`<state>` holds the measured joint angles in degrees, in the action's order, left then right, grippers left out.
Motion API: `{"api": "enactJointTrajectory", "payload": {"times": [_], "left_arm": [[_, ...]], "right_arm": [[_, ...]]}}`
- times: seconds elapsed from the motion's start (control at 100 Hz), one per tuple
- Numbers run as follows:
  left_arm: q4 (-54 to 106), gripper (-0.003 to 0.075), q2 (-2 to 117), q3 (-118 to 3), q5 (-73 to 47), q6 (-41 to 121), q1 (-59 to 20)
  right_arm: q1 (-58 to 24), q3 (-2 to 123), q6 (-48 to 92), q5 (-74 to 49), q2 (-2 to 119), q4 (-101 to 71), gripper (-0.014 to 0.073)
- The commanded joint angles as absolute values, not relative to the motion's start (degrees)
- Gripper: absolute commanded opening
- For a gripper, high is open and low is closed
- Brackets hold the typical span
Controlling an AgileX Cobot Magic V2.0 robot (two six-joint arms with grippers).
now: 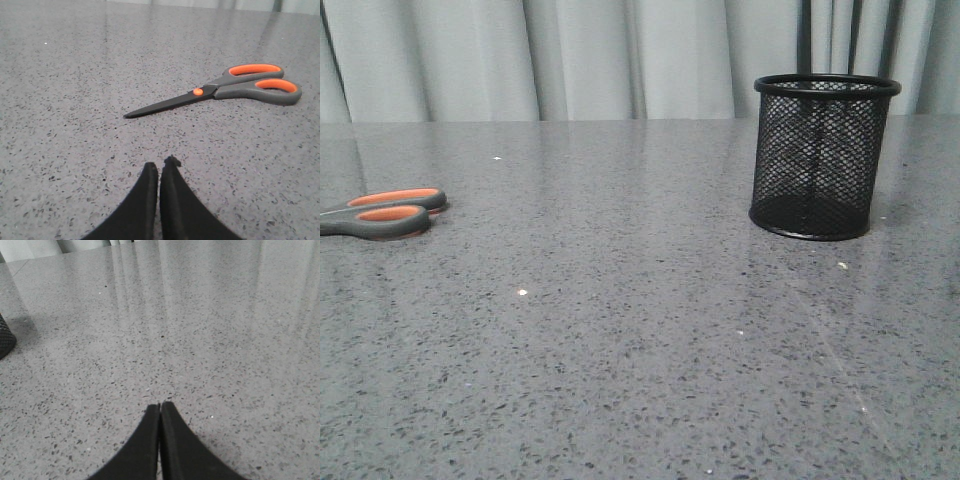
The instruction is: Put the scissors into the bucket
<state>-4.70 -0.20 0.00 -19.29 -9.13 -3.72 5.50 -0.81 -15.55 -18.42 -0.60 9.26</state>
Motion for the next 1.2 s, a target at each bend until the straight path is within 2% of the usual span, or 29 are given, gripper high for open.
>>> {"api": "enactJointTrajectory", "payload": {"times": [0.0, 0.75, 0.88, 0.95, 1.08, 1.19], "left_arm": [[-4.25, -0.0019, -1.70, 2.26, -16.58, -9.50, -3.72], [-7.42, -0.0019, -1.70, 2.26, -16.58, -9.50, -3.72], [-7.91, -0.0019, -1.70, 2.26, -13.71, -9.50, -3.72], [-3.12, -0.0019, -1.70, 2.26, -9.21, -9.60, -3.72], [19.12, -0.0019, -1.70, 2.26, 1.17, -9.60, -3.72], [29.93, -0.0019, -1.70, 2.16, 7.93, -9.60, -3.72]], "right_arm": [[5.91, -1.09, -15.05, -16.73, -1.90, 10.21, -0.0045], [5.91, -1.09, -15.05, -16.73, -1.90, 10.21, -0.0045], [5.91, -1.09, -15.05, -15.54, -1.90, 10.21, -0.0045], [5.91, -1.09, -15.05, -10.91, -1.90, 8.91, -0.0045], [5.95, -1.09, -15.05, 0.87, -1.90, 1.76, -0.0045], [5.84, -1.09, -15.29, 6.81, -1.90, -6.43, -0.0045]]}}
